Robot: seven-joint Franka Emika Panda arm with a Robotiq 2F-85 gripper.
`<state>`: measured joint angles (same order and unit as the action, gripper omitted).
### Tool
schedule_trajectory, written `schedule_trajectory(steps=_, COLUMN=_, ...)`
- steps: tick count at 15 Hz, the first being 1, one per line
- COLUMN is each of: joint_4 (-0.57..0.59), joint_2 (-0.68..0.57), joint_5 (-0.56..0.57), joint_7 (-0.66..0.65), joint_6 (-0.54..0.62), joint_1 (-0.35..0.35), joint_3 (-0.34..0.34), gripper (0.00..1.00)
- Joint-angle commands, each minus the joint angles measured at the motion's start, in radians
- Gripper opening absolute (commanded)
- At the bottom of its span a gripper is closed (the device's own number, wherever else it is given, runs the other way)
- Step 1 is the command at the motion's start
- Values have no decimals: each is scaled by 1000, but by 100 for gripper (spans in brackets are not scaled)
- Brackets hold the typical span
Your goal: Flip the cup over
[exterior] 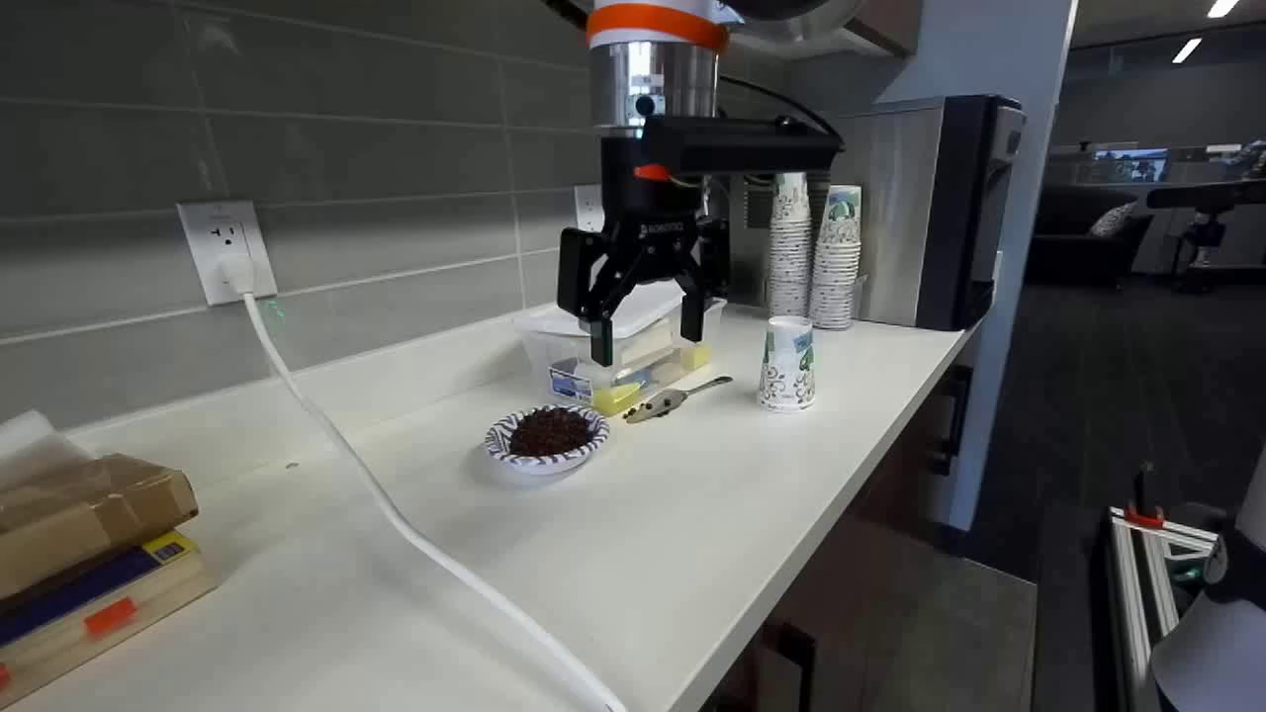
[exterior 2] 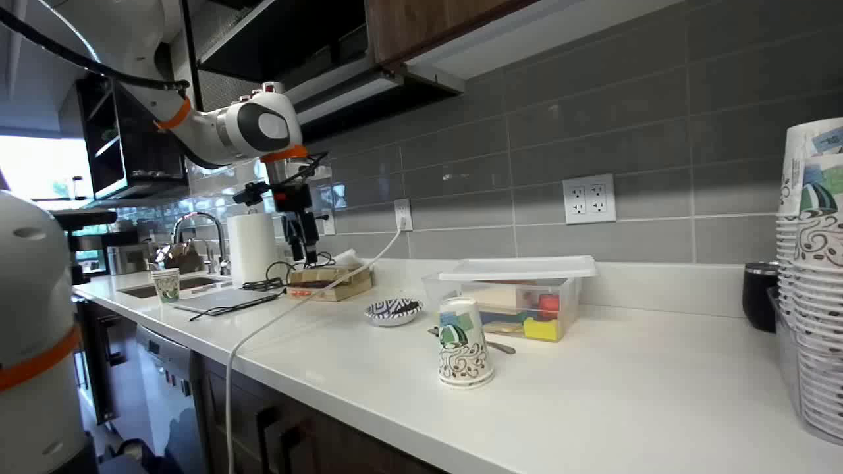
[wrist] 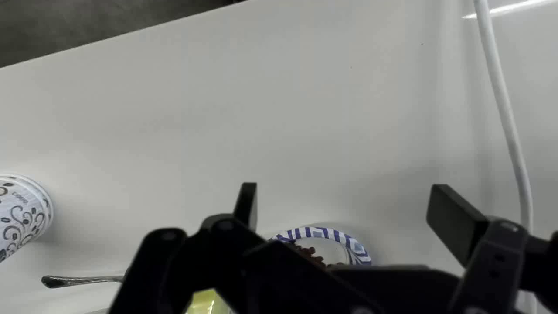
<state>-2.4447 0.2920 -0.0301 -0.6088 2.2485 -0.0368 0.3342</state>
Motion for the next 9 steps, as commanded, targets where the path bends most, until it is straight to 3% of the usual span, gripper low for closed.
schedule_trajectory(steps=1, joint_4=1, joint_2=-2, joint_5=10, joint_7=-7, joint_6=-2, joint_1=-28, joint_3=-28, gripper=100)
schedule_trajectory(steps=5, joint_4=1, joint_2=-2, joint_5=10, joint_7=-7, joint_6=-2, joint_1=-28, joint_3=-28, gripper=100)
schedule_trajectory(steps=9, joint_4=76, joint_2=-58, joint_5=-13, joint_7=205, joint_6=-128, joint_1=-50, joint_3=-86, gripper=100)
